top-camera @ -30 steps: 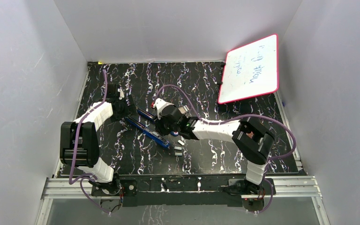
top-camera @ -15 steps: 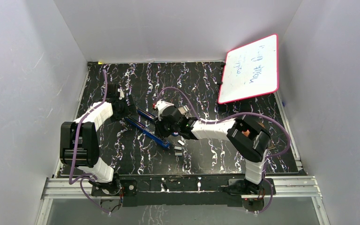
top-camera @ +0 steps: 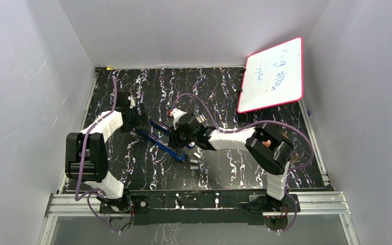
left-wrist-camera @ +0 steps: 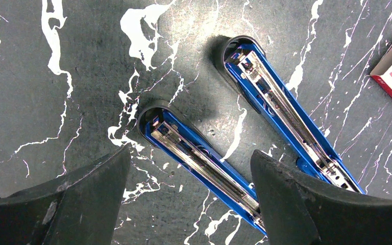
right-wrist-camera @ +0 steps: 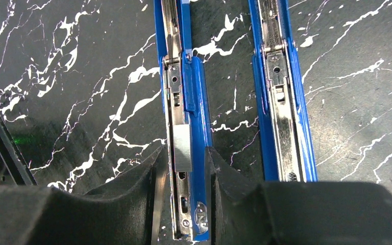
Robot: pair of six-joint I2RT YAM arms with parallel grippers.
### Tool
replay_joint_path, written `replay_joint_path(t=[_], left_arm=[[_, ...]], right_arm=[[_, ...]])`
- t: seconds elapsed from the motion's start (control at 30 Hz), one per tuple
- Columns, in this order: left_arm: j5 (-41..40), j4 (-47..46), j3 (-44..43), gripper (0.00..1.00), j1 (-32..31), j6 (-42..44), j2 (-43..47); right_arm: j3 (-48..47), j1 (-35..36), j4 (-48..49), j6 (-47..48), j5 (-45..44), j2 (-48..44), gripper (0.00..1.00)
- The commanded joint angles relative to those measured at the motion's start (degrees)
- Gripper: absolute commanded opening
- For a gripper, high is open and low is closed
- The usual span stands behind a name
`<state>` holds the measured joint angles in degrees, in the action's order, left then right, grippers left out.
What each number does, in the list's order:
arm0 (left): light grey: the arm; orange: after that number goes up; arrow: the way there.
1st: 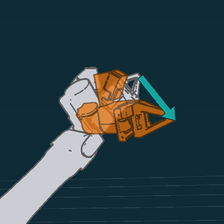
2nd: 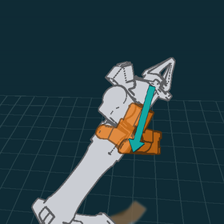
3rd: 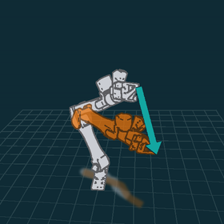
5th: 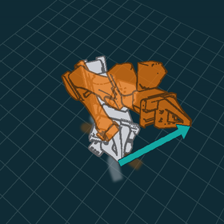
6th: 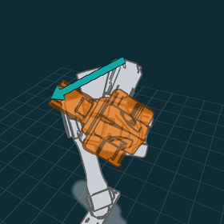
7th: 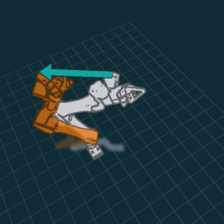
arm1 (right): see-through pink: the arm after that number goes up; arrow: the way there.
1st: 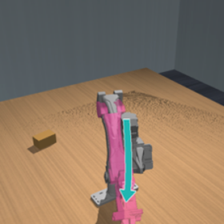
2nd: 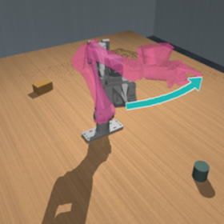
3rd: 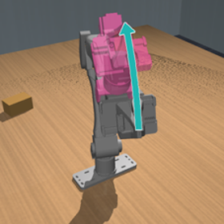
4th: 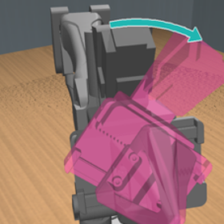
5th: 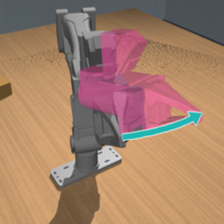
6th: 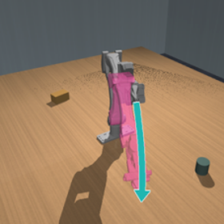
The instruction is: Load the staples into the stapler
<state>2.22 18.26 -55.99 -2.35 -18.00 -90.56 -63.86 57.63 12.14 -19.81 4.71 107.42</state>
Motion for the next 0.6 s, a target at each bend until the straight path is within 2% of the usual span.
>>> replay_joint_path(t=[0.0, 0.23, 0.57], left_arm=[[0.6, 1.3, -1.8, 0.86, 0.4, 0.4, 0.4], [0.6, 1.3, -1.8, 0.86, 0.4, 0.5, 0.4], [0.6, 1.3, -1.8, 0.86, 0.4, 0.4, 0.3]], right_arm=[[0.0, -0.2, 2.4, -0.8, 1.9, 1.2, 0.41], [0.3, -0.2, 2.0, -0.7, 2.0, 1.4, 0.39], [0.1, -0.3, 1.8, -0.5, 2.1, 1.5, 0.26]])
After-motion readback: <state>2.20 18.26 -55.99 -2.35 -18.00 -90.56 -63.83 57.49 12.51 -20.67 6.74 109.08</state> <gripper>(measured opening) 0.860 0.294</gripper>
